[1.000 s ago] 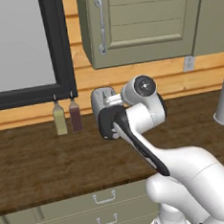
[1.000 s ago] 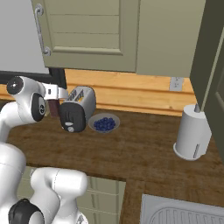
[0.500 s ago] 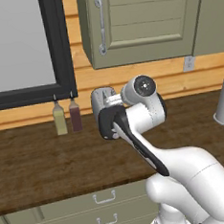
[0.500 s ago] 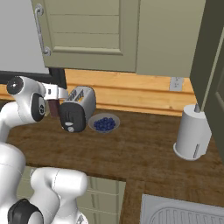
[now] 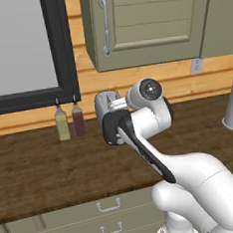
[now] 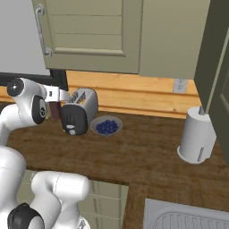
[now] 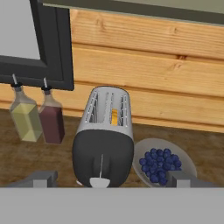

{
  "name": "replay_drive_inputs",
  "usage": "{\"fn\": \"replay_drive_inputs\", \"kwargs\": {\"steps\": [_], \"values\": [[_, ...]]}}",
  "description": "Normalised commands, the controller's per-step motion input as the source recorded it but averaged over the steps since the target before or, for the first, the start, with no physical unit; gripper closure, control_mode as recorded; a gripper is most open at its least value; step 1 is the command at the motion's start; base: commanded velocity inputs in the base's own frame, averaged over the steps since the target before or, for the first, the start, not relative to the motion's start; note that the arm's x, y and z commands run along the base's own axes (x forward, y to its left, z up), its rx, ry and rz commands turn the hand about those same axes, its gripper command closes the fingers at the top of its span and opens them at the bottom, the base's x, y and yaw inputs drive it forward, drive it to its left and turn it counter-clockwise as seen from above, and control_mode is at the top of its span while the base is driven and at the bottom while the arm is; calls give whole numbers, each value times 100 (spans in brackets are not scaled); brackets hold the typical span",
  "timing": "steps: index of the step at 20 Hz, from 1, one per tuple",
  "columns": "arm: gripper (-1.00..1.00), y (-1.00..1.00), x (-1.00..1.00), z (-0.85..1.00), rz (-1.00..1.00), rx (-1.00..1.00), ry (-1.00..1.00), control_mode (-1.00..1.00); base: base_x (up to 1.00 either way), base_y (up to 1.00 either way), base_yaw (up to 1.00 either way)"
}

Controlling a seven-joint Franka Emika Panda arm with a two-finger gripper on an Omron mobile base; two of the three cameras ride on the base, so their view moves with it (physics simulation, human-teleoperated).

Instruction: Start the toaster. Once the lever pops up, take the bread to the plate on the dining counter.

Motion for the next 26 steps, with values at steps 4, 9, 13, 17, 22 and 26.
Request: {"fn": "replay_drive_inputs", "kwargs": {"steps": [4, 9, 13, 17, 22, 26], "values": [[-100, 0, 0, 0, 0, 0, 0, -100, 0, 0, 0], [-100, 0, 0, 0, 0, 0, 0, -100, 0, 0, 0], [-100, 0, 0, 0, 0, 0, 0, -100, 0, 0, 0], [-100, 0, 0, 0, 0, 0, 0, -100, 0, 0, 0], [-100, 0, 0, 0, 0, 0, 0, -100, 0, 0, 0], [-100, 0, 0, 0, 0, 0, 0, -100, 0, 0, 0]]}}
